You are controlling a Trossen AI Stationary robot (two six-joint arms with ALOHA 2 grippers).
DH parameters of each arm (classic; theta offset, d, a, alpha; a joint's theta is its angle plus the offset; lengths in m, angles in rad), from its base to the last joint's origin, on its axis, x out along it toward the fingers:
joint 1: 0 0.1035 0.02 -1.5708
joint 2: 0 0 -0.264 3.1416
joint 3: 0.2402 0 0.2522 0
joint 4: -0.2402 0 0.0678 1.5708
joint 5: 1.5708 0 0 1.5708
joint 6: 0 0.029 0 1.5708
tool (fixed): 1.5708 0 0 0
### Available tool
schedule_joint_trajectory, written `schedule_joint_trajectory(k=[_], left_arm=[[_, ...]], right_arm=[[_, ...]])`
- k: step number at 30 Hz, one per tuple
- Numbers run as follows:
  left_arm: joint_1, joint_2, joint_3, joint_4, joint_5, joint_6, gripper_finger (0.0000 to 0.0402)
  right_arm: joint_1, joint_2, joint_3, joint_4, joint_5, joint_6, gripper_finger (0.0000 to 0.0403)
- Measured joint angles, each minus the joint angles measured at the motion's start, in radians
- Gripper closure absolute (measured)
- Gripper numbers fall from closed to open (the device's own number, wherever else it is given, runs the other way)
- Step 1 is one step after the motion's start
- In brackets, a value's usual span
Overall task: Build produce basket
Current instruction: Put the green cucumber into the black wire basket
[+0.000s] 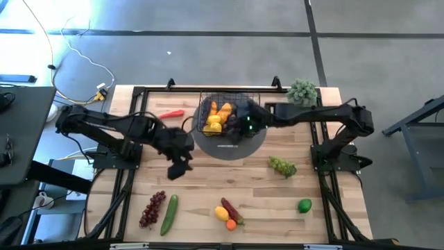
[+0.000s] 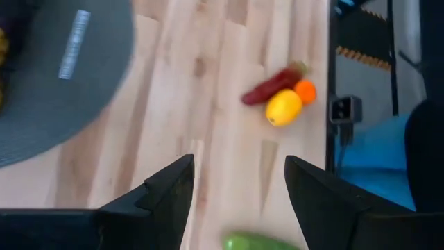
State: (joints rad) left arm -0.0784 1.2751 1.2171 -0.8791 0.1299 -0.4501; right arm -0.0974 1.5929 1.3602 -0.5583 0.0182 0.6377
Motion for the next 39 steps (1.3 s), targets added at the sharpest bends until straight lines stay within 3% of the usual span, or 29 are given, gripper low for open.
schedule_joint_trajectory(k=[4,12,27,39], left_arm=[[-0.107,0.000,0.000,-0.037,-0.084,-0.085,0.0188],[-0.290,0.000,0.000,-0.111,-0.234,-0.467,0.0188],[-0.558,0.100,-0.014,-0.115,-0.301,-0.986,0.0188],[-0.627,0.245,-0.014,-0.110,-0.289,-1.317,0.0188]], right_arm=[[0.088,0.002,0.000,-0.021,0.053,0.094,0.0157],[0.228,0.005,0.000,-0.066,0.166,0.238,0.0157],[0.314,0.005,0.000,-0.111,0.187,0.324,0.0157],[0.315,0.005,0.000,-0.123,0.145,0.239,0.0157]])
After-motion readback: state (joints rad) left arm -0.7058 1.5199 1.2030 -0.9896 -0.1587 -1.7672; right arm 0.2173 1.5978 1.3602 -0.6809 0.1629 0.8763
